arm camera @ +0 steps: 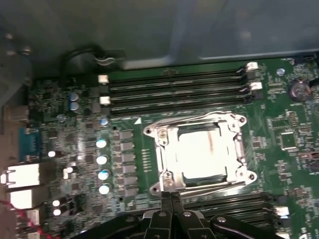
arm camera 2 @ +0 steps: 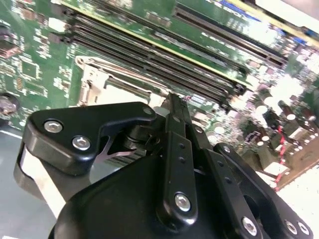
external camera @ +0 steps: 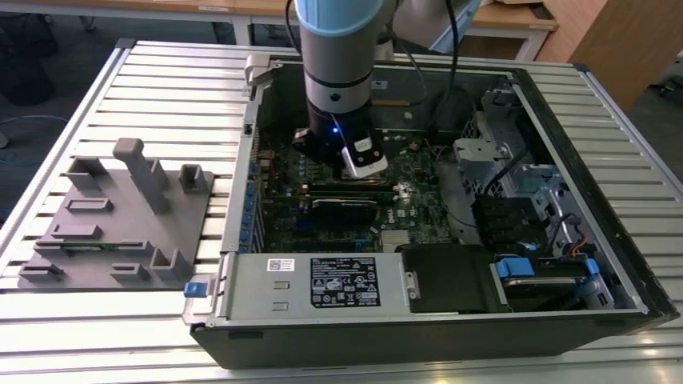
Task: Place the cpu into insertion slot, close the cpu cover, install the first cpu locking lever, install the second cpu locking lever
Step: 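Install the second cpu locking lever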
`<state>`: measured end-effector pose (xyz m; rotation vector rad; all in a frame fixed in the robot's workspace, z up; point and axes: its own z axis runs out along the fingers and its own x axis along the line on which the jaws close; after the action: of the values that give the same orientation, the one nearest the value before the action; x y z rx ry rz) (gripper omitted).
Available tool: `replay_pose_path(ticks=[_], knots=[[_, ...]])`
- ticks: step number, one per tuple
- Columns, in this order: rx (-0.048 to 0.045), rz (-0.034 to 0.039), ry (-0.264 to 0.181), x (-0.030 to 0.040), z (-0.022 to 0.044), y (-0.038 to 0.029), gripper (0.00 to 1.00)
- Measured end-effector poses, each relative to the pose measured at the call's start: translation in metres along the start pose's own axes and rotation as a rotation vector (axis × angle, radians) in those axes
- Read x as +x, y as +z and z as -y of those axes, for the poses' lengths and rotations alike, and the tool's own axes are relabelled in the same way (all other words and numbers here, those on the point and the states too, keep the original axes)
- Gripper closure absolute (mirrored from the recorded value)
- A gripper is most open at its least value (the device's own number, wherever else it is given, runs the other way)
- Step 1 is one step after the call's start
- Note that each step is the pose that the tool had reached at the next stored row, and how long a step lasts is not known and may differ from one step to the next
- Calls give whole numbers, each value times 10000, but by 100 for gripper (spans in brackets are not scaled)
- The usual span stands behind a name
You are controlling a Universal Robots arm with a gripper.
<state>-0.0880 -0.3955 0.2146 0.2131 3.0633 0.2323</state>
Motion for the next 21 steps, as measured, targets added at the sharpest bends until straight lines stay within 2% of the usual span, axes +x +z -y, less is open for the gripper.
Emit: replay_pose_path(ticks=[4,7,16,21], knots=[[36,7,13,-50,-22,9,89],[98,17,13,-70,-49,16,89],[369,54,-7,-80,-225,57,89],[570,80,-23,-119,-295,82,89]])
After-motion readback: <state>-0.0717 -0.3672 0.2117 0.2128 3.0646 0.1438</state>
